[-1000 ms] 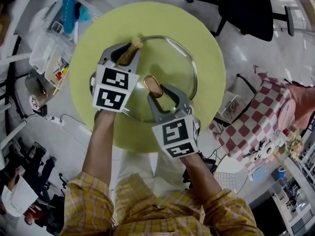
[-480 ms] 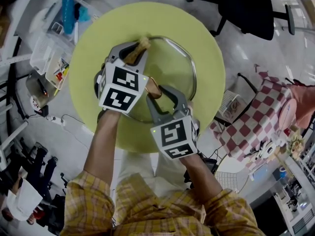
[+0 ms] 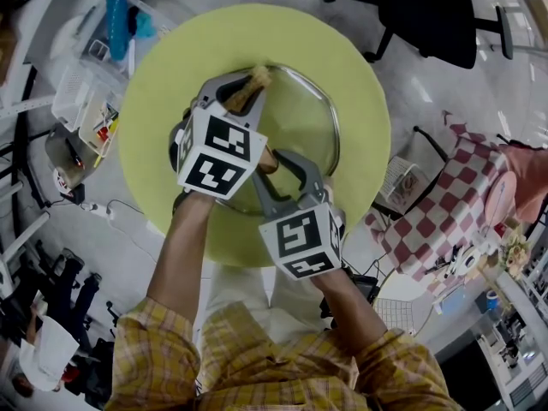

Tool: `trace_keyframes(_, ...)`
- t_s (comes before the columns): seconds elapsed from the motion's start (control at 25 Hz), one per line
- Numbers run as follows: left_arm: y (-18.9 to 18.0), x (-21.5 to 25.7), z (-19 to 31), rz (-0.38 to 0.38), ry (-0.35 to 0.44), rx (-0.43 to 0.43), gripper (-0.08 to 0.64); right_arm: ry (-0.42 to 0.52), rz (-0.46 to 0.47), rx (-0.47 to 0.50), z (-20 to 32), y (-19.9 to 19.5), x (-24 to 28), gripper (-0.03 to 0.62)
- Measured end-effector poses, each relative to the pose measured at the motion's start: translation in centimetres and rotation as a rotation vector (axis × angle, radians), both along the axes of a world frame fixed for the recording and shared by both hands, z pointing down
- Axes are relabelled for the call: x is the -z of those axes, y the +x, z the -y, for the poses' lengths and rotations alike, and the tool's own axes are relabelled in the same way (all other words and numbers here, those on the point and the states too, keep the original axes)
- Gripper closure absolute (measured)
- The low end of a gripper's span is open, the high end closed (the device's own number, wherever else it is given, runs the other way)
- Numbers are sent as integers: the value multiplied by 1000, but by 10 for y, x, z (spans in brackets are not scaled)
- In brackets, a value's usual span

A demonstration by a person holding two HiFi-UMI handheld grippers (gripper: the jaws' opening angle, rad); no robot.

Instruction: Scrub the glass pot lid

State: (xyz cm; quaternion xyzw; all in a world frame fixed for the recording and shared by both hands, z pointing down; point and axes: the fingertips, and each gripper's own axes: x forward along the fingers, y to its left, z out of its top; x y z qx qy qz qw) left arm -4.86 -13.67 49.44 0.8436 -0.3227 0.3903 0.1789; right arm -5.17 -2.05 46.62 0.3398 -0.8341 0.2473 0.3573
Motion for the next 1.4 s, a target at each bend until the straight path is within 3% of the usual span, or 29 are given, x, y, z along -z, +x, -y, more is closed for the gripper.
trace_keyframes(0.96, 44, 3, -11, 15, -37, -189, 465, -10, 27, 19, 0, 1, 1, 437)
trace_keyframes(1.4, 54, 8, -32, -3, -102, -403, 465, -9, 34, 25, 1, -1, 1, 437)
